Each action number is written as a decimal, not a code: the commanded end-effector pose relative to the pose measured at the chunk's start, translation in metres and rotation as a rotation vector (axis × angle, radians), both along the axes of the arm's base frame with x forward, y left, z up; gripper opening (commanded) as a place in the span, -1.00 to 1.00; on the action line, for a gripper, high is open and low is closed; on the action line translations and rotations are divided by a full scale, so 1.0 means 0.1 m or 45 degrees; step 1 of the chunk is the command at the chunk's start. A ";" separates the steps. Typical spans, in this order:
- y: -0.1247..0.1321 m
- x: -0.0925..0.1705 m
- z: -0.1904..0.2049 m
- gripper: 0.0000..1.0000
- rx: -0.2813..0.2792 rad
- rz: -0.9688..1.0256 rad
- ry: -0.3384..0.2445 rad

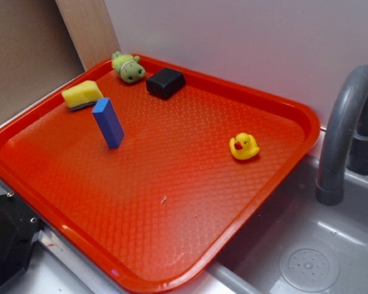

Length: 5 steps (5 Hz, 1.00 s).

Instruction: Grab the blue block.

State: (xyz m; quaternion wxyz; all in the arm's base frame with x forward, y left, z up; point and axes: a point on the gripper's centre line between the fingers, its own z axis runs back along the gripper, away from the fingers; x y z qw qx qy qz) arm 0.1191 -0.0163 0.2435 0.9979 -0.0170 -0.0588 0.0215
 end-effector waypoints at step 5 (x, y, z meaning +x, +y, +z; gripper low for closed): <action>0.22 0.77 -0.19 1.00 -0.005 0.526 0.097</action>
